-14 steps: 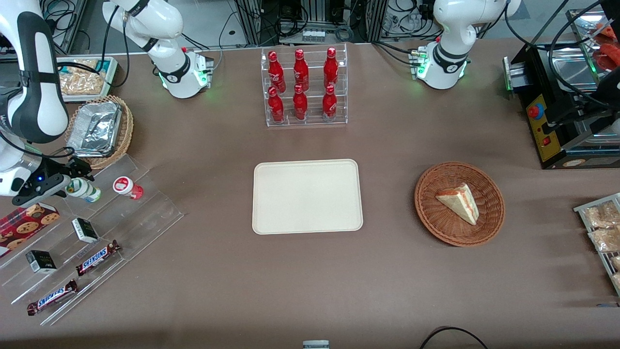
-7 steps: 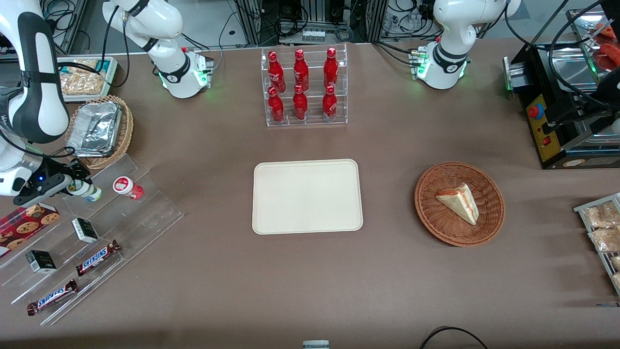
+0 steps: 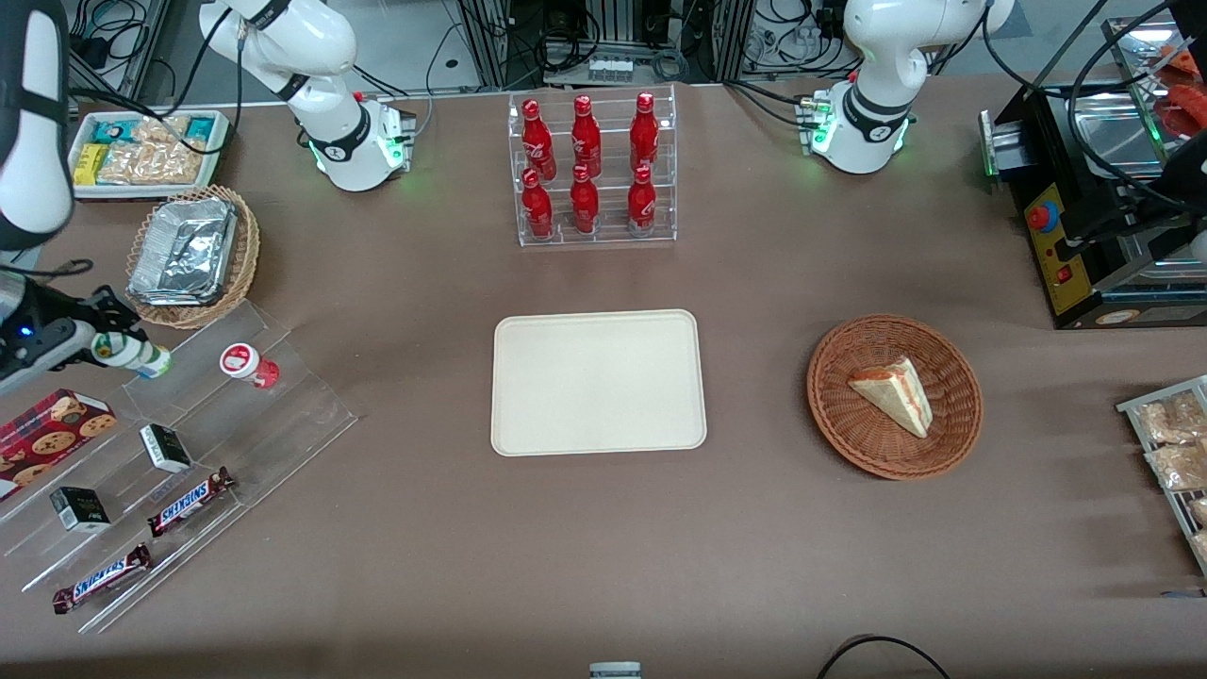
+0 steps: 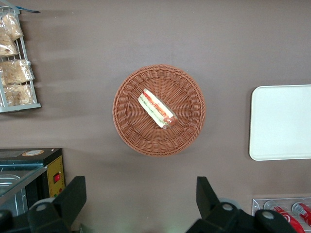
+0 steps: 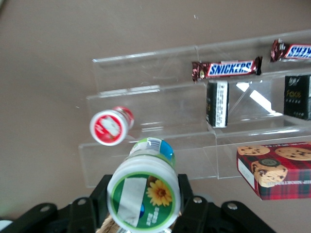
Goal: Place green gum on tray
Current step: 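Carry the held gum tub over the cream tray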
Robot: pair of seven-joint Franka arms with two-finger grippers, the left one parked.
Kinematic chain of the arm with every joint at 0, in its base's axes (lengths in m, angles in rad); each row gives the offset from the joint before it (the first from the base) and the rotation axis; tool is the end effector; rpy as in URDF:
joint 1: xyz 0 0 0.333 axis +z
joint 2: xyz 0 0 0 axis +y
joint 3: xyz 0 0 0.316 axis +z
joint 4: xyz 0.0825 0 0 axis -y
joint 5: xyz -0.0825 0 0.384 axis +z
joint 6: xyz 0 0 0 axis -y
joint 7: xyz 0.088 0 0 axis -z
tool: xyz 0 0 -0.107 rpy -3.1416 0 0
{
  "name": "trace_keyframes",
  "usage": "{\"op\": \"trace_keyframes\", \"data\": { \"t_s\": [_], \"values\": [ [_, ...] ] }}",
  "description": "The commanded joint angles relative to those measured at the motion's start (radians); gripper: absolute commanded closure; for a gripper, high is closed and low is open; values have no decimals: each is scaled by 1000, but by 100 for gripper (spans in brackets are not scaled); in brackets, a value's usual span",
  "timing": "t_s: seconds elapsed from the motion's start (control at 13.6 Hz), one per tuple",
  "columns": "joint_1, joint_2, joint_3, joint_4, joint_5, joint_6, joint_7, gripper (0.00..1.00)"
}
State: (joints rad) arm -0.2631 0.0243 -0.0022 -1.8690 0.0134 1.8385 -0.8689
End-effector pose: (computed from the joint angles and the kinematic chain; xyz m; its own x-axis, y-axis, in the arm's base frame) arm 0.5431 -0.1464 0.4918 0.8249 0.5647 -0.0257 0.5632 -0.8248 -0.0500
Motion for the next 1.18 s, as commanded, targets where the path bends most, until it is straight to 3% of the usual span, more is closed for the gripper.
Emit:
{"op": "trace_keyframes", "data": {
  "t_s": [0.0,0.44,0.66,1.11],
  "values": [
    [95,13,5,115,5,-155,143,100],
    [434,9,5,156,8,-199,649,100],
    [603,26,5,159,57,-182,925,100],
    [909,253,4,235,91,30,1387,100]
  ]
}}
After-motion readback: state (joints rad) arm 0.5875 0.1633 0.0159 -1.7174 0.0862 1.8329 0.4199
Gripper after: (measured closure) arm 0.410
